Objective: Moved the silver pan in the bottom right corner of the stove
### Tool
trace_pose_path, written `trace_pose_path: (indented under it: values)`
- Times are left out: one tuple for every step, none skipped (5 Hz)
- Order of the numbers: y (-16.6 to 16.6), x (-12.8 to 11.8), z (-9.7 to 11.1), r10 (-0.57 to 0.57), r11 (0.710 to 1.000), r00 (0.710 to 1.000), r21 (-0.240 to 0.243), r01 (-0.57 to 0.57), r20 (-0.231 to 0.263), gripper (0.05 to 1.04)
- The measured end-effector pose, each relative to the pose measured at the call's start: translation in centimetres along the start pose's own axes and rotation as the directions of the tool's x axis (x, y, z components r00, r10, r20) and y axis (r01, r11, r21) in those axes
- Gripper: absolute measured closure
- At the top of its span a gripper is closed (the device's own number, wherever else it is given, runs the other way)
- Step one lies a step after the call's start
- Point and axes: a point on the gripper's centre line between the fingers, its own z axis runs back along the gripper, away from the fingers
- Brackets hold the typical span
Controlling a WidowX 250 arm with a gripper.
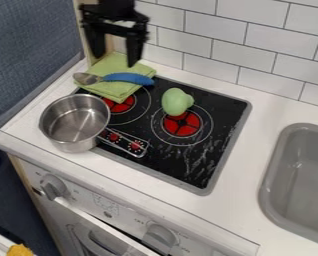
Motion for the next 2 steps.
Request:
trace_pose_path:
  values:
    - [2.3, -1.8, 1.0, 0.003, 1.0, 1.0, 0.0, -0.003, 0.024, 0.084]
    - [3.7, -3.1, -0.6, -0.121, 0.993, 0.992, 0.005, 0.121, 0.039, 0.084]
